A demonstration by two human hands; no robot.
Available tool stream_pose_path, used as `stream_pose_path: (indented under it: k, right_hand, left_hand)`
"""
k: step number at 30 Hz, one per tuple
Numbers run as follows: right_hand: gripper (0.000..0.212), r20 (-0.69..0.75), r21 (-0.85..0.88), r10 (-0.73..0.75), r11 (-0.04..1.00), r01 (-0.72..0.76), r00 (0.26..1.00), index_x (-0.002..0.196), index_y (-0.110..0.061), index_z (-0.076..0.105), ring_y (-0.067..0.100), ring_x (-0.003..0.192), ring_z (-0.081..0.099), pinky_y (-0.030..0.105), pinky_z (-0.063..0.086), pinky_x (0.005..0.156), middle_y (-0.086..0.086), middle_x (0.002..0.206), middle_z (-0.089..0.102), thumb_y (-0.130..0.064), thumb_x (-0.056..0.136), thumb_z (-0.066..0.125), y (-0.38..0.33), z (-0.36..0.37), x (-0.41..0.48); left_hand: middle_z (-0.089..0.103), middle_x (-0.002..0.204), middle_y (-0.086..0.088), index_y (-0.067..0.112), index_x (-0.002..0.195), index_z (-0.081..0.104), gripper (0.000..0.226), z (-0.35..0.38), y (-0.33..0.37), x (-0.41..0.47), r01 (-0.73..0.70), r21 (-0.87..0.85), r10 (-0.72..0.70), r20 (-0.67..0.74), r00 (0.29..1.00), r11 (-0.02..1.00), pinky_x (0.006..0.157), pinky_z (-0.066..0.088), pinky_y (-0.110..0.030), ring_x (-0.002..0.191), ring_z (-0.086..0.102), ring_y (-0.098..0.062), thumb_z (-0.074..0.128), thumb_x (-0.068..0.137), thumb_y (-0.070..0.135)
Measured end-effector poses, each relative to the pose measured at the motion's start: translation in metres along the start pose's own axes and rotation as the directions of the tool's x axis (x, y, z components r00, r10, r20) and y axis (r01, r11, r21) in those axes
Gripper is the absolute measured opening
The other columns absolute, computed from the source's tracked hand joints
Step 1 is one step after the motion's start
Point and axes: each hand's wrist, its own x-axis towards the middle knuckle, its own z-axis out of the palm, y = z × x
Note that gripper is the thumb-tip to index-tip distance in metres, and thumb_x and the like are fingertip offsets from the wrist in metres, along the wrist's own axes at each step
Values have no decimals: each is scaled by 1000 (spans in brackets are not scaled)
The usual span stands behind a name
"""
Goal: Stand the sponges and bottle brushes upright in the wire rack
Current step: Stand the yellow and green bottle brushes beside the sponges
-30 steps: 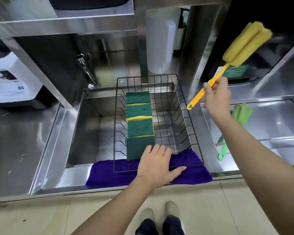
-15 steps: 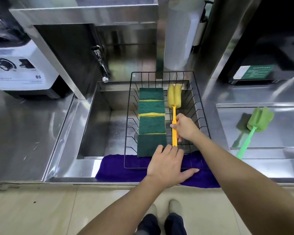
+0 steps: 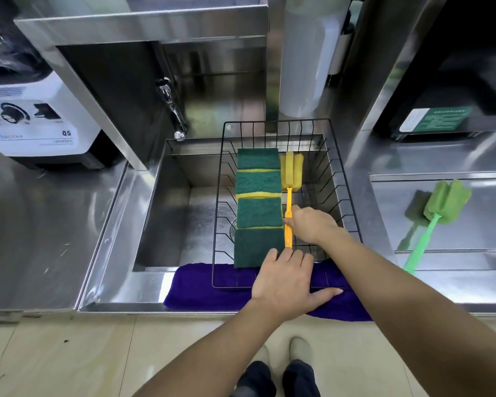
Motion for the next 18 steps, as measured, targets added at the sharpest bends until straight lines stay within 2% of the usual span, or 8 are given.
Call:
stream_pose_path:
  k: [4,7,10,13,18]
  right_hand:
    - [41,107,128,-37,992,24,994,124,-3,48,33,113,56,37,44,83,20,126,57,-34,97,43,6,-12,-6]
    - [48,107,201,-92,977,69,990,136,-6,44,32,123,51,37,43,97,18,136,53,-30,95,49,13,-32,-20]
    - [39,-127,291,-66,951,101,990,130,-7,50,31,115,57,35,45,91,16,122,62,-25,96,48,25,-53,-39]
    - [33,-364,325,54,943,73,930,126,-8,54,32,108,59,33,46,85,15,116,65,-21,96,45,43,-70,-56]
    - [29,-508,407,362,901,-153,781,117,-4,55,38,109,58,42,47,86,21,120,61,-16,93,42,88,-65,-75]
  left_hand:
    - [63,71,0,15,76,59,66,-2,0,1,-17,4,17,42,999,1000,66,44,-34,69,55,-19,31,82,74]
    - [63,79,-2,14,83,60,67,-5,2,1,-28,0,28,97,995,1000,73,43,-38,77,54,-21,28,85,73]
    - [60,98,-3,14,101,57,70,-10,3,5,-76,-14,77,159,984,997,85,36,-39,94,49,-22,18,88,71]
    - [60,106,-4,14,109,56,73,-12,16,12,-129,-42,135,165,977,991,89,35,-39,98,49,-23,15,87,70]
    - [56,119,-6,15,119,50,64,-15,49,23,-169,-54,177,222,959,984,92,35,-41,108,50,-26,29,90,68]
